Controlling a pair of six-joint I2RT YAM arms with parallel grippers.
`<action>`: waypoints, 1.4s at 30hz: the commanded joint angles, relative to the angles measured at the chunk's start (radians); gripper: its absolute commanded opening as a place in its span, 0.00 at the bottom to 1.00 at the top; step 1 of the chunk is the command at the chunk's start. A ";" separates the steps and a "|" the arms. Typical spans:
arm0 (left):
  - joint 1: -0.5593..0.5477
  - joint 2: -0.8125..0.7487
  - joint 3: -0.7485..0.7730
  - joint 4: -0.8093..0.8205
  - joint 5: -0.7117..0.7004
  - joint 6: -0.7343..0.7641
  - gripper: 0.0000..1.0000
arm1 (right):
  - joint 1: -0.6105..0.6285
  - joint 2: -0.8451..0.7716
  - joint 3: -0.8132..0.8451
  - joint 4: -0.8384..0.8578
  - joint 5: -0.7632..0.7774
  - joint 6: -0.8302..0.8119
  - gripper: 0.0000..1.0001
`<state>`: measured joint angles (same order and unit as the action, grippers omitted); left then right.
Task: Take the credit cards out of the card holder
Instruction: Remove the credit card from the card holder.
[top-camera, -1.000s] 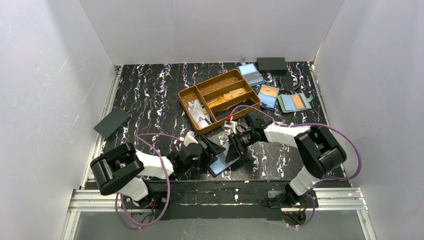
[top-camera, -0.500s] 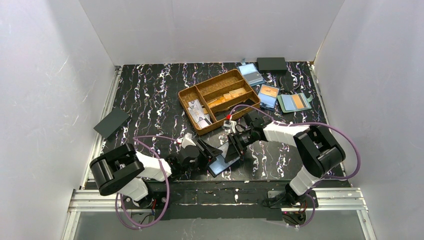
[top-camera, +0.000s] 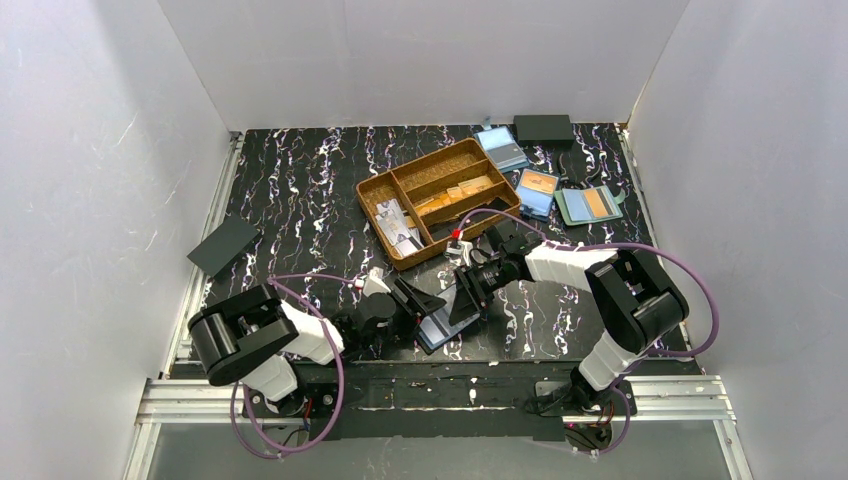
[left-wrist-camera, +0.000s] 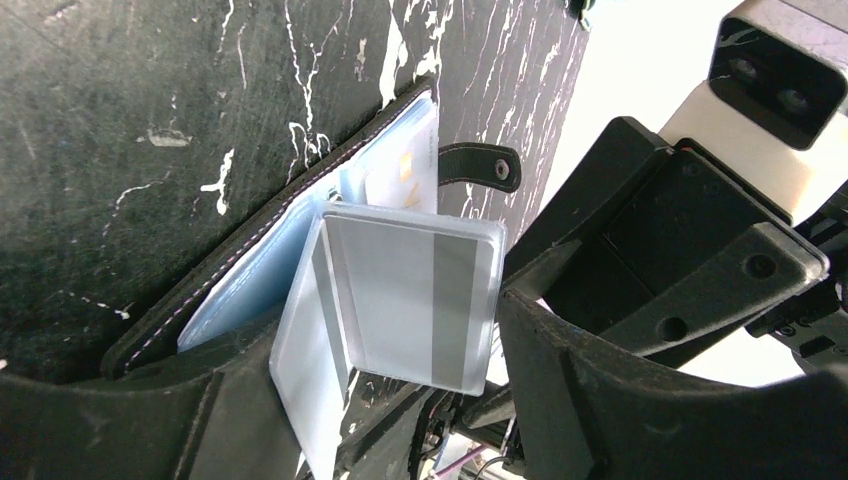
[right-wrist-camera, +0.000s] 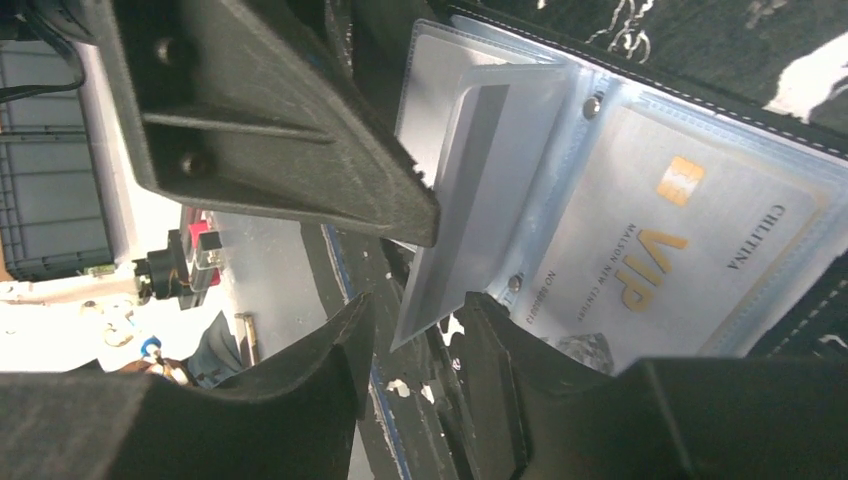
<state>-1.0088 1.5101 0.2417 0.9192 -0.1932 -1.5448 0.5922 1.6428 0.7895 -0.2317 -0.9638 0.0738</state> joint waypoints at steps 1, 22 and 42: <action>0.004 0.025 -0.025 -0.044 0.001 0.024 0.66 | 0.006 0.008 0.031 -0.015 0.069 -0.025 0.45; 0.004 -0.081 -0.156 0.026 -0.041 0.045 0.52 | -0.009 -0.015 0.037 -0.031 0.204 -0.045 0.01; 0.003 0.016 -0.146 0.171 -0.017 0.100 0.11 | -0.047 -0.032 0.032 -0.024 0.217 -0.033 0.01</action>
<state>-1.0088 1.4925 0.0990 1.0401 -0.2012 -1.4895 0.5556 1.6421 0.7914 -0.2626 -0.7612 0.0486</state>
